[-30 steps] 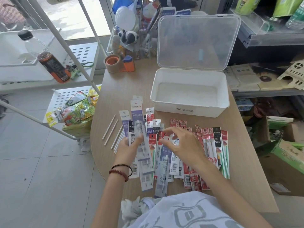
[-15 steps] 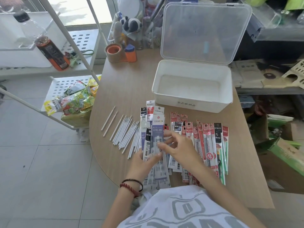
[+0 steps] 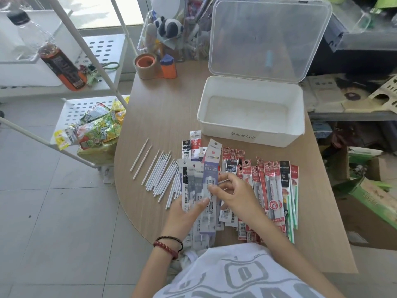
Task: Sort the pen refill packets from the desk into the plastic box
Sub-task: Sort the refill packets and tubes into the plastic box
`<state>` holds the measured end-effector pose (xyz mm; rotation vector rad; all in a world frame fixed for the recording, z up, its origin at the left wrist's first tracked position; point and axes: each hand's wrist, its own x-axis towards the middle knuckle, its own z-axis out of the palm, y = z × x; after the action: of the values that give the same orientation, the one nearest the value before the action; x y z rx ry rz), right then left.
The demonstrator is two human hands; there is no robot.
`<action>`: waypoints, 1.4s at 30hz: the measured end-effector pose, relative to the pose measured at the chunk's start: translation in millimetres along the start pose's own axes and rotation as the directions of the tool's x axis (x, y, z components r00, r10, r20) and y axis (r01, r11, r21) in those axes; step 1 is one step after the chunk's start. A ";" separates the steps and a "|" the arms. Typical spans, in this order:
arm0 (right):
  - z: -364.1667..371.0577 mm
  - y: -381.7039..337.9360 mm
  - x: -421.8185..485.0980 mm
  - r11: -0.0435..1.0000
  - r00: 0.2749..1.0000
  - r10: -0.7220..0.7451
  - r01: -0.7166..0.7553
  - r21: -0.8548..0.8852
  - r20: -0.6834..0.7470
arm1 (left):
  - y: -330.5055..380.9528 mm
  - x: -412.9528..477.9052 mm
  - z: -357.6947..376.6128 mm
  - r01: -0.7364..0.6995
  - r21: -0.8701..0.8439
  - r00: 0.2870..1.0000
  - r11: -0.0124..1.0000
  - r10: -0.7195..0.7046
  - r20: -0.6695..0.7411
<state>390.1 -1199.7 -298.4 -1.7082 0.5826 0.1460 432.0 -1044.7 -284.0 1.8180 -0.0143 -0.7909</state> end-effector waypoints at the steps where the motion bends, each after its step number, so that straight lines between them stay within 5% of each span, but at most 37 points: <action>1: -1.5 -2.5 0.6 1.000 1.000 -0.001 0.001 0.020 -0.005 | 1.7 1.5 -0.1 0.000 -0.010 1.000 1.000 0.000 -0.010; 15: -55.0 -79.1 82.9 0.974 0.960 -0.178 0.203 0.100 -0.217 | 87.0 85.9 -17.1 -0.131 -0.073 0.976 0.989 0.116 -0.184; 21: -80.2 -102.1 154.6 0.983 0.941 -0.161 0.180 0.036 -0.298 | 114.3 123.7 -26.9 -0.145 -0.130 0.960 0.981 0.108 -0.257; 31: -64.7 -92.4 225.3 0.998 0.969 -0.047 0.034 -0.058 -0.242 | 113.2 158.3 -30.2 -0.064 -0.193 0.964 0.979 0.011 -0.264; 42: -64.7 -68.3 210.7 0.978 0.985 -0.109 0.081 -0.194 -0.136 | 104.0 147.1 -30.2 -0.050 -0.213 0.968 0.976 -0.005 -0.251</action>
<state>588.9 -1316.2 -308.8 -1.9390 0.6090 0.0068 599.0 -1116.2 -265.2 1.6922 0.2084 -0.5191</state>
